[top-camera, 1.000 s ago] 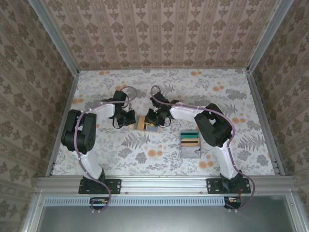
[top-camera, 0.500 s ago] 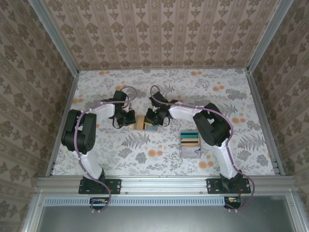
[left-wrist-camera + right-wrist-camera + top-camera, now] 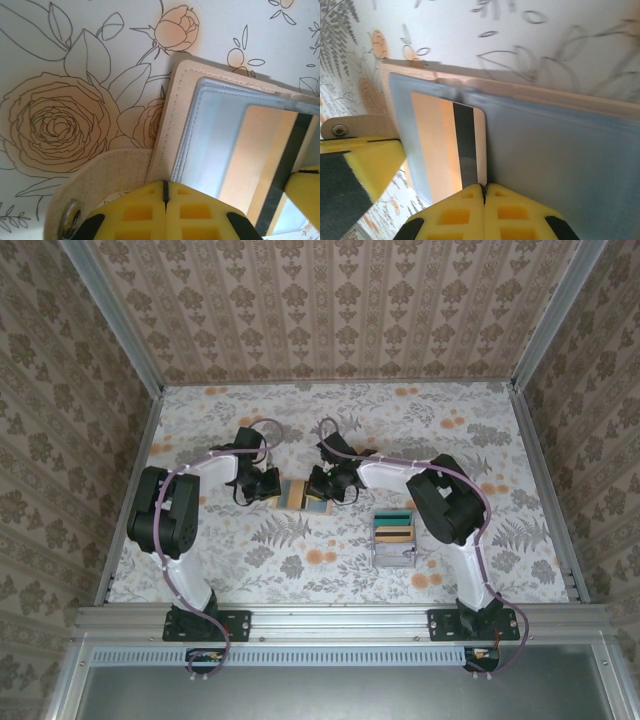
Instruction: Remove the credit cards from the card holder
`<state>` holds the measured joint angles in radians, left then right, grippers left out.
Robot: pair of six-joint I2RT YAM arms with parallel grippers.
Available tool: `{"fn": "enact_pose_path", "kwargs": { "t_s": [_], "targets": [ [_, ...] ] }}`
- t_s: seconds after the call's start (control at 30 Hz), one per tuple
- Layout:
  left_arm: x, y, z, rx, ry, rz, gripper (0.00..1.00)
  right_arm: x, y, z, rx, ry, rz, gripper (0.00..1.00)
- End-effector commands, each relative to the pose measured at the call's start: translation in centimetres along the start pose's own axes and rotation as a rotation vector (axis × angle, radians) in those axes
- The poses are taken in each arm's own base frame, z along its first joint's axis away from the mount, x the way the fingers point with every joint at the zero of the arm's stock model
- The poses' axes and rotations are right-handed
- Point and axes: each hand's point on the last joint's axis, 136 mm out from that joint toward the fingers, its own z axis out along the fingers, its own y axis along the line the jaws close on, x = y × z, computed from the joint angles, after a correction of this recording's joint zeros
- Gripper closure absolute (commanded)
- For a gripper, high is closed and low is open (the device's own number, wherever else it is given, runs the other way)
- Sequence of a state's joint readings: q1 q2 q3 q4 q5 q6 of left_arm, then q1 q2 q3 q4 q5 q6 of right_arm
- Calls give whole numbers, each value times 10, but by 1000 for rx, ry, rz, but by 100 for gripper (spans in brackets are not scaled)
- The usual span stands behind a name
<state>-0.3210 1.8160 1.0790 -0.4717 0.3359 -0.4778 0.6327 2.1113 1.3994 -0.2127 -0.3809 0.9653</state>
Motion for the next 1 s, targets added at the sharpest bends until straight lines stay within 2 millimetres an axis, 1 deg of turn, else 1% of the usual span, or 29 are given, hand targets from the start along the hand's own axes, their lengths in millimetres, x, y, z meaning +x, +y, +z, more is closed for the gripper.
{"fn": "enact_pose_path", "kwargs": {
  "t_s": [0.0,0.1,0.2,0.4,0.5,0.6,0.73,0.83,0.9,0.97],
  "targets": [
    [21,14,6,-55,76,-27,100,-2,-20,-14,52,-16,8,100],
    [22,15,7,-55,77,-27,100,-2,-26,-23,64,-25,6,100],
    [21,13,6,-49,76,-26,100,-3,-27,-33,62,-36,-1,100],
    [15,7,-1,-31,56,-15,100,-7,-13,-66,61,-79,-71,100],
    [11,0,-8,-9,38,-9,100,-8,-3,-88,71,-92,-134,100],
    [5,-10,-21,18,2,2,100,-6,5,-114,104,-107,-219,100],
    [-5,-26,-42,70,-72,35,100,4,6,-155,212,-107,-386,100],
    [-10,-38,-61,126,-143,55,92,15,1,-185,316,-94,-542,100],
    [-12,-46,-74,161,-190,69,82,25,-5,-205,389,-82,-664,100],
    [-12,-53,-88,190,-234,85,75,38,-11,-218,444,-52,-789,100]
  ]
}}
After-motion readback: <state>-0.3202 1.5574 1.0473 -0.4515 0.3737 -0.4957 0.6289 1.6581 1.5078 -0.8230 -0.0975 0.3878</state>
